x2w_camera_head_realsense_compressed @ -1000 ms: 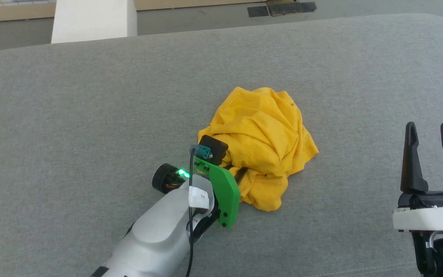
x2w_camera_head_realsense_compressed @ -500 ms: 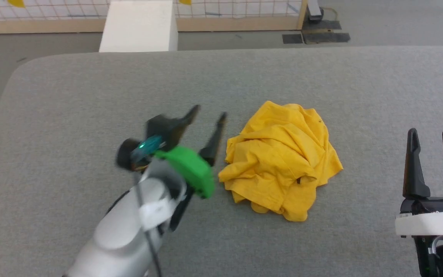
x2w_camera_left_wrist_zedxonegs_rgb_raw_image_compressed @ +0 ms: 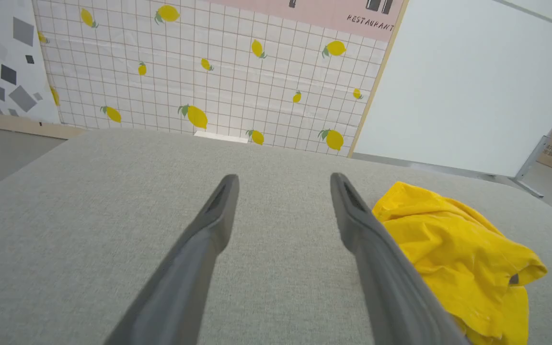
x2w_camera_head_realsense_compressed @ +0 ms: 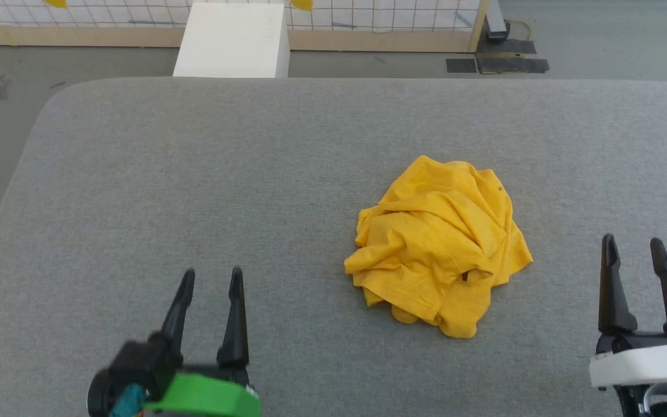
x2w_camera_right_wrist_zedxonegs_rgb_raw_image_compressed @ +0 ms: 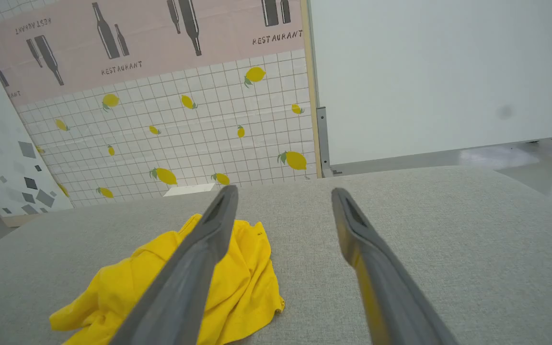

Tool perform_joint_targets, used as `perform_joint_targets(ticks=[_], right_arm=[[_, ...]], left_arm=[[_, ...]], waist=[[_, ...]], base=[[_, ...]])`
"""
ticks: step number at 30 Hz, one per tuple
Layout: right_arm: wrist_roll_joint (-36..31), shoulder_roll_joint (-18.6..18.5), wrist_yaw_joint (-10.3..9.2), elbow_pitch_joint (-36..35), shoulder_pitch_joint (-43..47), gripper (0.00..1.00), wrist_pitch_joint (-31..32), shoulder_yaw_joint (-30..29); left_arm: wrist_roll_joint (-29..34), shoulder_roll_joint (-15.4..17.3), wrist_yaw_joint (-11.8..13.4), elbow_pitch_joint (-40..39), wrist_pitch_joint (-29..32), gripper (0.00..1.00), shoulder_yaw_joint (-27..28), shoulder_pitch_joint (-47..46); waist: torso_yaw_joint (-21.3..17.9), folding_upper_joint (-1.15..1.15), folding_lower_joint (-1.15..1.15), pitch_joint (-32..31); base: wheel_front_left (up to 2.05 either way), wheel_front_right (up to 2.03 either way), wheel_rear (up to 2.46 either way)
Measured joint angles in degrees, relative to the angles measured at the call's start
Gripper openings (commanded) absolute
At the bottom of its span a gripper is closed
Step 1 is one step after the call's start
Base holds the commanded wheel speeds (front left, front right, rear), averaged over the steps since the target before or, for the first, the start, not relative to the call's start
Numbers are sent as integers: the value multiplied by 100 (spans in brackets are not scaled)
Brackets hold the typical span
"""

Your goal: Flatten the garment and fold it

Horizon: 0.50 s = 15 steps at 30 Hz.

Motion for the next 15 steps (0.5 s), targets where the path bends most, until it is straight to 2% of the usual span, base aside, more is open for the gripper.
perform_joint_targets(ticks=[4, 8, 11, 15], right_arm=[[124, 0, 0, 172, 90, 100, 0, -54], [320, 1, 0, 316, 47, 100, 141, -299], [465, 3, -1, 515, -213, 100, 601, -552], [38, -19, -2, 642, -998, 100, 1426, -855]], left_arm=[[454, -214, -210, 31, -2, 100, 194, 401], [601, -459, -446, 32, -2, 100, 372, 442], [721, -586, -608, 54, -2, 100, 510, 435], [864, -705, -832, 155, -2, 100, 609, 415]], waist=[[82, 0, 0, -65], [167, 0, 0, -102], [216, 0, 0, -64], [253, 0, 0, 73]], base=[[0, 0, 0], [0, 0, 0], [0, 0, 0], [0, 0, 0]])
